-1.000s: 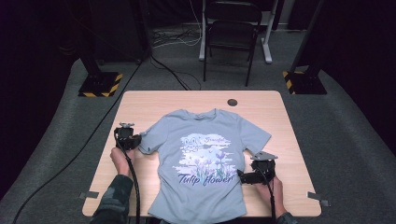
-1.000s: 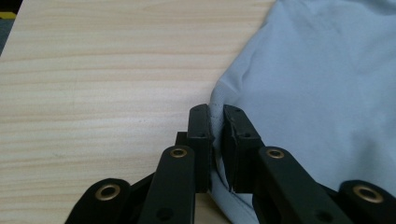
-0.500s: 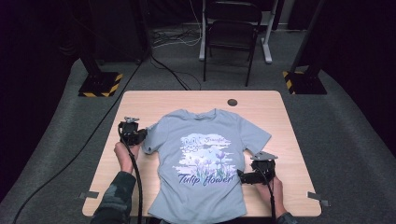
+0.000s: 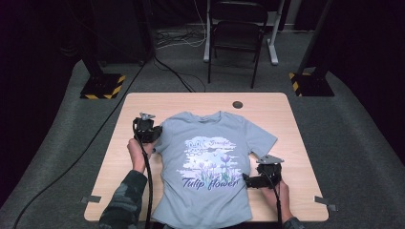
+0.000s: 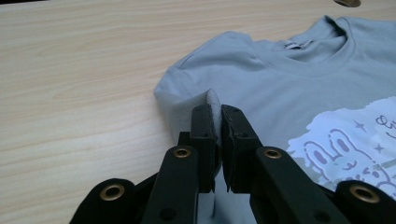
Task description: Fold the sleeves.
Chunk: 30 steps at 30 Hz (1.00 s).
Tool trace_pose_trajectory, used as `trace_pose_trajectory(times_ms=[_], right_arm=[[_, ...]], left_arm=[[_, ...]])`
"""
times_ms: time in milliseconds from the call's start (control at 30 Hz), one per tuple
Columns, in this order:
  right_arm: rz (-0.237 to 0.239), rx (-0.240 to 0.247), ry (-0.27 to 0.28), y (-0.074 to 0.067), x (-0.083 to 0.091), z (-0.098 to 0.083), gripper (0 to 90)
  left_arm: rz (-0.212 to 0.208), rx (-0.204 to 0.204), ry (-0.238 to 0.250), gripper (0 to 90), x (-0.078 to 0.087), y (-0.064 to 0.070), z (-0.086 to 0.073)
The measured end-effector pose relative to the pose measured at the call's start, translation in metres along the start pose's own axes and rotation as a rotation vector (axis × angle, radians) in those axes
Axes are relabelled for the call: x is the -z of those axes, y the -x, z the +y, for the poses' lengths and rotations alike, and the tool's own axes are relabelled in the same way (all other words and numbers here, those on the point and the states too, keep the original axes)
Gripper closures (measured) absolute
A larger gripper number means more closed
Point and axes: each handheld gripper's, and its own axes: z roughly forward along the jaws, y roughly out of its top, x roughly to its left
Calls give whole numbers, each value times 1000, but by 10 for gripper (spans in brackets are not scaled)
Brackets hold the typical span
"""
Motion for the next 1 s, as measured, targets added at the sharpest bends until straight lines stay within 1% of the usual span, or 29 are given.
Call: trace_pose_trajectory(times_ms=[100,400,700,767,900,1000], right_arm=[[0,0,0,0,0,0,2],[0,-2,0,0,0,0,3],[1,-1,0,0,0,0,4],[1,-1,0,0,0,0,4],[2,0,0,0,0,0,4],[2,0,1,0,0,0,5]], left_arm=[[-7,-19,-1,840,-2,7,4],[-29,-53,-8,840,-10,26,12],[-55,-95,-23,838,-22,50,16],[-68,-100,-29,833,-25,55,16],[-101,-98,-26,799,-28,62,14],[-115,-94,-27,743,-28,62,14]])
